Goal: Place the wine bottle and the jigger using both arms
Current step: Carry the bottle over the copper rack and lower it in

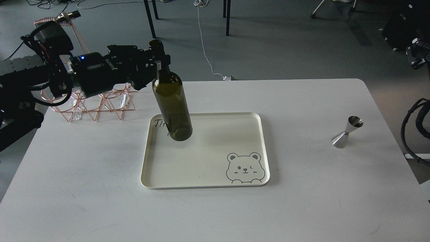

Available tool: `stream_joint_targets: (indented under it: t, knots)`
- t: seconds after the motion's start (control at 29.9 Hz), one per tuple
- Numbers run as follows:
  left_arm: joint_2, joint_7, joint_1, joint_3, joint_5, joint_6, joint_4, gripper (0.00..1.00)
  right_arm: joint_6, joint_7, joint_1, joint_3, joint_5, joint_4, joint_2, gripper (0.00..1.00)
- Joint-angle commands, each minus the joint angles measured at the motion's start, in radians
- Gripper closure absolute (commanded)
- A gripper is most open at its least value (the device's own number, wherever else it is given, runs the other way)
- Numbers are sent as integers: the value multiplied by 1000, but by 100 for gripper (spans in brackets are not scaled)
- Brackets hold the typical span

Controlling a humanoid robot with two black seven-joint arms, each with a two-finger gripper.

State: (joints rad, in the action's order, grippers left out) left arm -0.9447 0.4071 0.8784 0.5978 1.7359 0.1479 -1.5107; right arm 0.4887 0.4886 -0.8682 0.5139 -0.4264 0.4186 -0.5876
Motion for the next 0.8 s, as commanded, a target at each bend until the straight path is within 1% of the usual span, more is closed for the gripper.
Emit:
stream_joint_targets:
  t: [0.0, 0.13, 0.23, 0.33, 0.4, 0.5, 0.67, 0.77]
  knots:
    - [-81, 5, 47, -6, -6, 4, 3, 81, 0, 0, -3, 0, 0, 0, -5, 5]
    - [-135, 12, 100, -7, -9, 7, 33, 81, 0, 0, -6, -2, 1, 0, -11, 4]
    - [-144, 24, 145, -10, -9, 13, 104, 81, 0, 0, -8, -3, 1, 0, -11, 5]
    - [-141, 25, 168, -12, -7, 24, 200, 81, 0, 0, -11, -3, 1, 2, -9, 4]
    - [-140, 28, 172, -12, -7, 24, 251, 81, 0, 0, -18, -3, 3, 2, -9, 4]
    - [-135, 45, 186, -13, -7, 24, 287, 81, 0, 0, -20, -3, 3, 2, -9, 4]
    - [-128, 47, 177, -16, -3, 22, 334, 81, 0, 0, -18, -3, 3, 2, -9, 4]
    - [-100, 48, 178, -35, 1, 19, 360, 81, 0, 0, -18, -3, 3, 0, -9, 4]
